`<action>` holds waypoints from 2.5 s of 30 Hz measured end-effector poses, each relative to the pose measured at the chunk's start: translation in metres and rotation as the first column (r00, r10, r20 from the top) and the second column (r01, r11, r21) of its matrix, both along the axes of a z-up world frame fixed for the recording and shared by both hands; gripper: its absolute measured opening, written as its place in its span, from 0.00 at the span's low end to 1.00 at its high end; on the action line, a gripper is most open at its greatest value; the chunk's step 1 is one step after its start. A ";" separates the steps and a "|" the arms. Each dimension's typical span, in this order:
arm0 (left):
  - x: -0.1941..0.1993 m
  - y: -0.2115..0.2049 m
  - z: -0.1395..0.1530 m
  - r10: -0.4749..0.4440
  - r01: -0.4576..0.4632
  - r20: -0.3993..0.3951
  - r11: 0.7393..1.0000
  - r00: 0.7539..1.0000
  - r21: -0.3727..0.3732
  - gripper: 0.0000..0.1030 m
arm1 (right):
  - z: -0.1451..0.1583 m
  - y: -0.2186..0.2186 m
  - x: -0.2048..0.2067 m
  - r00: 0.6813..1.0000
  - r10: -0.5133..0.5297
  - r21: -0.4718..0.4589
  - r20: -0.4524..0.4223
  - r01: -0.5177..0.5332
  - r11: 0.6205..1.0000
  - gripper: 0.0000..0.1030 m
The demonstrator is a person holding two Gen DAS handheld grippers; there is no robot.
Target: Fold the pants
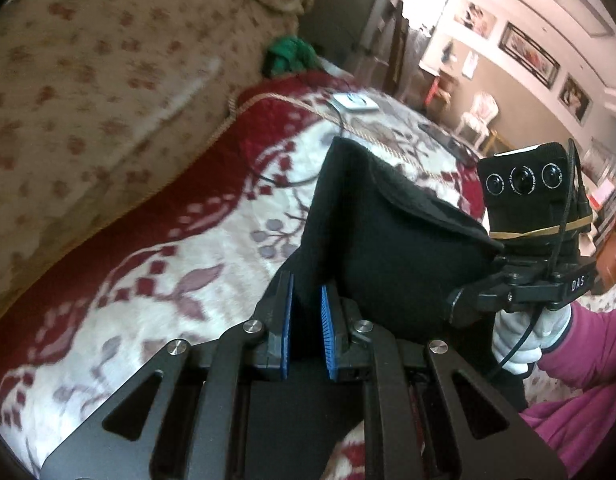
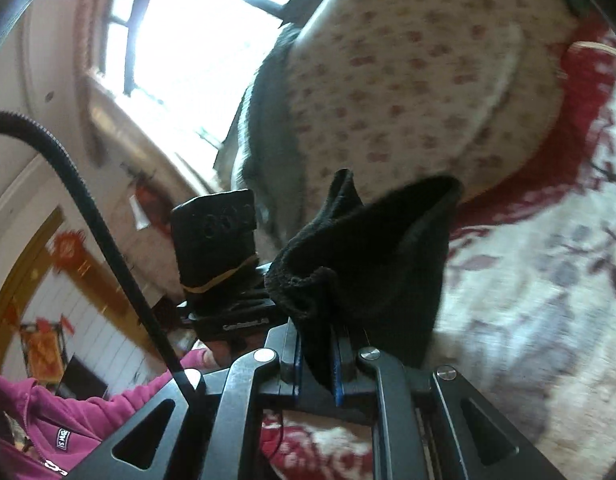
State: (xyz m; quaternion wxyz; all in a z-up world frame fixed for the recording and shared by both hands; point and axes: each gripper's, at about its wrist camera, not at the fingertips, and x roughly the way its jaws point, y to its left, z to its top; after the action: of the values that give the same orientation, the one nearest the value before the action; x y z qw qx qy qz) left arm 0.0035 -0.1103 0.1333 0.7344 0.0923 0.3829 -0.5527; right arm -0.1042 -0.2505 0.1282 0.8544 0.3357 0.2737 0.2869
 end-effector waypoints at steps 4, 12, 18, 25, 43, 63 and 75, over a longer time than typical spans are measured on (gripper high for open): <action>-0.003 0.054 0.003 0.099 -0.099 -0.006 0.995 0.995 -0.033 0.12 | 0.004 0.043 0.016 0.994 0.111 -0.023 -0.001 -0.111 0.994 0.10; -0.004 0.194 -0.040 0.454 -0.459 -0.110 0.888 0.884 -0.018 0.12 | -0.050 0.159 0.068 0.924 0.357 -0.077 -0.138 -0.369 0.926 0.10; -0.023 0.253 -0.068 0.608 -0.607 -0.140 0.793 0.781 0.053 0.12 | -0.121 0.205 0.105 0.877 0.352 -0.077 -0.326 -0.396 0.915 0.18; -0.042 0.254 -0.053 0.638 -0.648 -0.160 0.761 0.753 -0.020 0.31 | -0.074 0.166 0.085 0.895 0.371 0.014 -0.248 -0.379 0.925 0.34; -0.045 0.199 -0.095 0.793 -0.773 -0.105 0.609 0.600 0.180 0.44 | -0.111 0.080 0.113 0.942 0.084 -0.117 -0.324 -0.128 0.985 0.42; -0.067 0.194 -0.097 0.784 -0.766 -0.144 0.621 0.604 0.168 0.25 | -0.107 0.050 0.091 0.938 -0.079 -0.274 -0.338 -0.018 0.962 0.31; -0.079 0.210 -0.087 0.835 -0.812 -0.085 0.549 0.544 0.199 0.25 | -0.052 0.092 0.073 0.981 0.012 -0.326 -0.195 -0.077 0.942 0.48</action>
State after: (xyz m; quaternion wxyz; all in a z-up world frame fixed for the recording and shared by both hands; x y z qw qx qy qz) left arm -0.0758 0.0995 0.0467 0.8642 -0.0965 0.4788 -0.1208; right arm -0.0314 -0.1589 0.0758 0.8619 0.2063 0.4063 0.2226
